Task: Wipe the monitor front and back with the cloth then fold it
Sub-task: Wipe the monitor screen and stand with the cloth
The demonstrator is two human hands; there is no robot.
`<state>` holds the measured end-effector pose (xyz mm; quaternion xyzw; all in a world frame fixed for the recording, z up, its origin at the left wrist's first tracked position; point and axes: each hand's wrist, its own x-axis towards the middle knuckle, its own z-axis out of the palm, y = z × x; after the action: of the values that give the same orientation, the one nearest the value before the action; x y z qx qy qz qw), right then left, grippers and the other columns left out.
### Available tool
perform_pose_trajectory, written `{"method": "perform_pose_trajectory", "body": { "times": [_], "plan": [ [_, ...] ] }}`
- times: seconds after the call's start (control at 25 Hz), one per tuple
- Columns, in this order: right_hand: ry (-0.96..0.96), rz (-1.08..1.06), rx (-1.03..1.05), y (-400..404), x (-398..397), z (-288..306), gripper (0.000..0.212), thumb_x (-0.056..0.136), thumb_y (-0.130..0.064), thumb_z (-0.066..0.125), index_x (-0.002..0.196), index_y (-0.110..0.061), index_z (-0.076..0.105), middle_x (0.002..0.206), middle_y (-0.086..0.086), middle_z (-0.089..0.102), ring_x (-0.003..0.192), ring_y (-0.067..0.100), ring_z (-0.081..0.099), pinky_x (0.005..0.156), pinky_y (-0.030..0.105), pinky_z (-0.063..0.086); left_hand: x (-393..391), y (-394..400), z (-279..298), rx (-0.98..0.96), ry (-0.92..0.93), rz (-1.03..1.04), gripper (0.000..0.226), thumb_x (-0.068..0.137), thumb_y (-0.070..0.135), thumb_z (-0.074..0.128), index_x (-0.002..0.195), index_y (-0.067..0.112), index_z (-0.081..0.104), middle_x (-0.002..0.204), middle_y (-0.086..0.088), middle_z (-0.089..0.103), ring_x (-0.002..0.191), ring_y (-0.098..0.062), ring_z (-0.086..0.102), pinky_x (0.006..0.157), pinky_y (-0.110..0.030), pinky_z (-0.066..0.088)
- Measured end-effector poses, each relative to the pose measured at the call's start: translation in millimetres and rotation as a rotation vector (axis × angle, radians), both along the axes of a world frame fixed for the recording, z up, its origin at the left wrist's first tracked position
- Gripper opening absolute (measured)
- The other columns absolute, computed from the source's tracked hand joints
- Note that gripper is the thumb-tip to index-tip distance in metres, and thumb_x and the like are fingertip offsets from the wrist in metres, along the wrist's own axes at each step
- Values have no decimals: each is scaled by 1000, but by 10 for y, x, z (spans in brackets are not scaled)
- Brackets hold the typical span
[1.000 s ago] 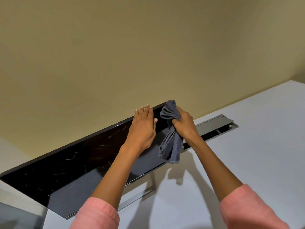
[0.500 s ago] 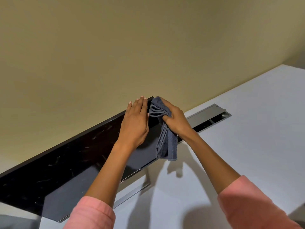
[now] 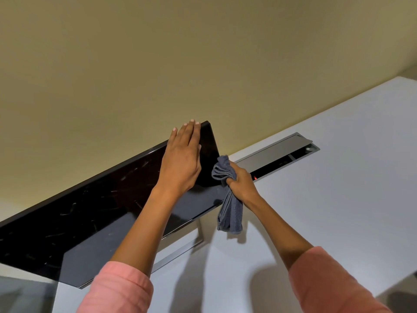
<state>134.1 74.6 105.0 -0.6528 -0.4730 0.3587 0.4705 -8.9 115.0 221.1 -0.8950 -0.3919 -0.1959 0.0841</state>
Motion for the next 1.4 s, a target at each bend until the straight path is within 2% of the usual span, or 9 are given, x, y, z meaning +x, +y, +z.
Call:
{"method": "perform_pose_trajectory", "body": {
  "times": [0.12, 0.32, 0.48, 0.72, 0.88, 0.96, 1.12, 1.28, 1.4],
  "plan": [
    [33, 2, 7, -82, 33, 3, 62, 83, 12, 45, 139, -15, 46, 101, 9, 64, 75, 19, 55, 61, 18, 43, -9, -25, 13, -4, -17, -4, 52, 96, 17, 27, 145, 1, 28, 151, -17, 30, 141, -29, 26, 118, -38, 10],
    [72, 100, 175, -117, 204, 409, 66, 80, 16, 42, 138, -14, 45, 121, -1, 59, 93, 9, 58, 76, 9, 42, 9, -16, 13, -4, -33, 6, 50, 97, 10, 35, 146, 2, 26, 151, -17, 28, 141, -29, 24, 118, -38, 8],
    [91, 125, 227, 107, 183, 460, 69, 74, -1, 45, 141, -12, 41, 133, 5, 56, 113, 15, 56, 96, 22, 42, 15, -15, -5, -2, -43, 22, 51, 96, 11, 34, 146, 2, 27, 152, -16, 28, 141, -28, 24, 119, -38, 8],
    [60, 71, 2, 119, 91, -194, 59, 85, 11, 45, 140, -10, 41, 117, 8, 60, 99, 23, 58, 80, 25, 44, 22, 3, -49, 31, -24, 43, 51, 96, 10, 35, 146, 2, 25, 152, -14, 27, 142, -26, 23, 119, -39, 9],
    [75, 99, -213, -38, 116, -670, 56, 88, 9, 44, 141, -9, 39, 124, 17, 57, 108, 34, 56, 86, 33, 46, 11, -5, -59, 49, -13, 45, 52, 96, 13, 33, 146, 3, 25, 152, -14, 27, 141, -26, 24, 118, -38, 8],
    [98, 93, -268, -113, 142, -782, 56, 90, 9, 44, 142, -9, 38, 127, 19, 56, 107, 31, 55, 87, 32, 46, 17, -14, -55, 53, -7, 44, 52, 96, 13, 33, 146, 3, 26, 152, -14, 28, 141, -26, 25, 118, -37, 8],
    [135, 81, -263, -191, 129, -706, 55, 88, 12, 41, 139, -9, 43, 116, 19, 60, 94, 27, 56, 76, 29, 45, 8, -9, -56, 54, -7, 47, 51, 96, 14, 32, 146, 3, 25, 153, -13, 27, 142, -25, 24, 118, -37, 7],
    [209, 67, -145, -228, 173, -393, 58, 86, 16, 39, 138, -9, 45, 108, 12, 63, 92, 28, 59, 83, 36, 49, 15, -14, -53, 51, -28, 49, 50, 97, 13, 34, 146, 4, 26, 153, -13, 28, 142, -24, 24, 118, -36, 7],
    [250, 81, -12, -78, 193, -102, 61, 84, 17, 39, 131, -21, 49, 91, 3, 64, 77, 16, 58, 72, 25, 47, 12, -14, -56, 49, -44, 53, 50, 97, 13, 33, 146, 4, 27, 152, -13, 28, 142, -24, 24, 118, -36, 7]
  ]
}}
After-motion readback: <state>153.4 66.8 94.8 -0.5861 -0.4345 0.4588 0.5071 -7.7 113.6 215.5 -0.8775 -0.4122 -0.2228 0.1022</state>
